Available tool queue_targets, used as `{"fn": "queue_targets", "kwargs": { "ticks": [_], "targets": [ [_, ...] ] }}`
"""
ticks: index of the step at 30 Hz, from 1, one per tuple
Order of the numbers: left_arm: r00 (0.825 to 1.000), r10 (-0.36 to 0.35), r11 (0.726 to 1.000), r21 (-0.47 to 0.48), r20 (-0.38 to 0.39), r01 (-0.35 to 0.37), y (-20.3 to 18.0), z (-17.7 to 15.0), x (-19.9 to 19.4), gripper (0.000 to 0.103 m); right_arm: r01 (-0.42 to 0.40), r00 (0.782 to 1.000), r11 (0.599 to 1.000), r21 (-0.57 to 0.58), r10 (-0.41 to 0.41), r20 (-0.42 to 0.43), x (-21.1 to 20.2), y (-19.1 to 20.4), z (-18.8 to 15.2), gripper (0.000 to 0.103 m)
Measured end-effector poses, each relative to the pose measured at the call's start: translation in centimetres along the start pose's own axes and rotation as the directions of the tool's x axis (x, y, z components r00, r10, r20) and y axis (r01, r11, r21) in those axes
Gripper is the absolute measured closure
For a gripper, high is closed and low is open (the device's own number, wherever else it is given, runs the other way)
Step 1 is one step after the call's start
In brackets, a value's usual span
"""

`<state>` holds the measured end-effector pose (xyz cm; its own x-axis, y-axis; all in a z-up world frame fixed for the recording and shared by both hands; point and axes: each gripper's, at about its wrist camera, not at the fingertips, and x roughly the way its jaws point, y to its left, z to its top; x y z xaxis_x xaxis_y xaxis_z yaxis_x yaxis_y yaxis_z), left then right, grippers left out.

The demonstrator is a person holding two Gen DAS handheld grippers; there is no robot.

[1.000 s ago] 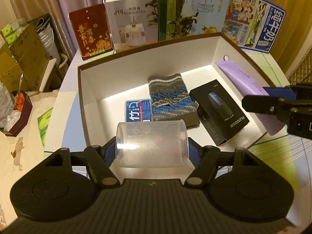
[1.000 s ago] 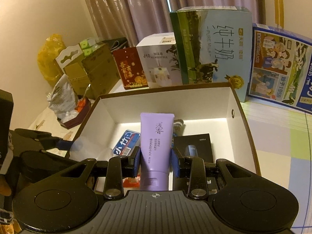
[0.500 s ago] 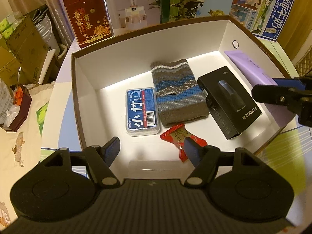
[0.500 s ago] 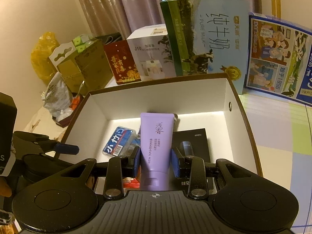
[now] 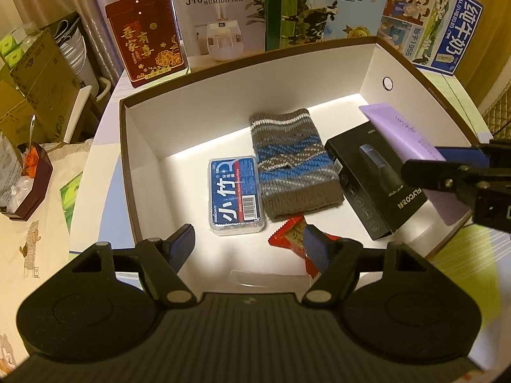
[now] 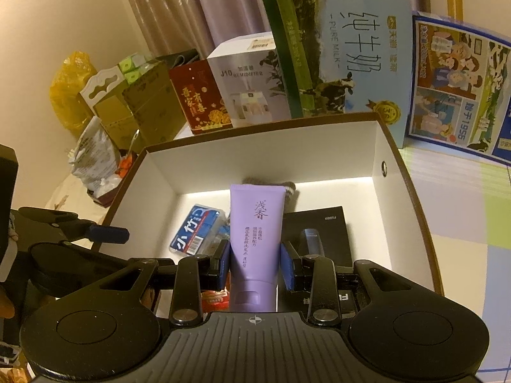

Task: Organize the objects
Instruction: 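Lower the tube into the box and open the right tool while the left tool releases the cup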

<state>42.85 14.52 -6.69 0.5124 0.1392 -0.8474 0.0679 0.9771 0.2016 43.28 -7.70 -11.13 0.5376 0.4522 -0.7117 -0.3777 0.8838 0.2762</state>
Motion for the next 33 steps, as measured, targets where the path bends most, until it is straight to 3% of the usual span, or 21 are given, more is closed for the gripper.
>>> {"fn": "queue_targets", "kwargs": {
  "ticks": [16,21,22,24,33],
  "targets": [
    [1.000,0.013,0.999,-0.032,0.024,-0.012,1.4,2.8,1.4,0.031,-0.014,1.000,0.999,0.039,0.015,-0.027,3.7,-0.1,1.9,0.073],
    [0.999,0.021,0.999,-0.033,0.034,-0.020,1.9,3.7,1.9,0.031,-0.022,0.999,0.998,0.060,0.021,0.026,5.1,-0.2,2.9,0.072],
    [0.999,0.021,0.999,-0.034,0.036,-0.019,2.0,3.8,2.0,0.031,-0.029,0.998,0.998,0.063,0.025,0.052,5.2,-0.3,3.0,0.070],
    [0.999,0.021,0.999,-0.037,0.039,-0.019,2.1,3.9,2.2,0.029,-0.034,0.997,0.997,0.075,0.029,0.072,5.3,-0.5,3.3,0.047],
    [0.999,0.000,0.999,-0.050,0.041,0.002,2.3,3.3,2.0,0.024,0.004,1.000,0.994,0.108,-0.007,0.027,4.5,-2.5,2.2,0.029]
  ]
}}
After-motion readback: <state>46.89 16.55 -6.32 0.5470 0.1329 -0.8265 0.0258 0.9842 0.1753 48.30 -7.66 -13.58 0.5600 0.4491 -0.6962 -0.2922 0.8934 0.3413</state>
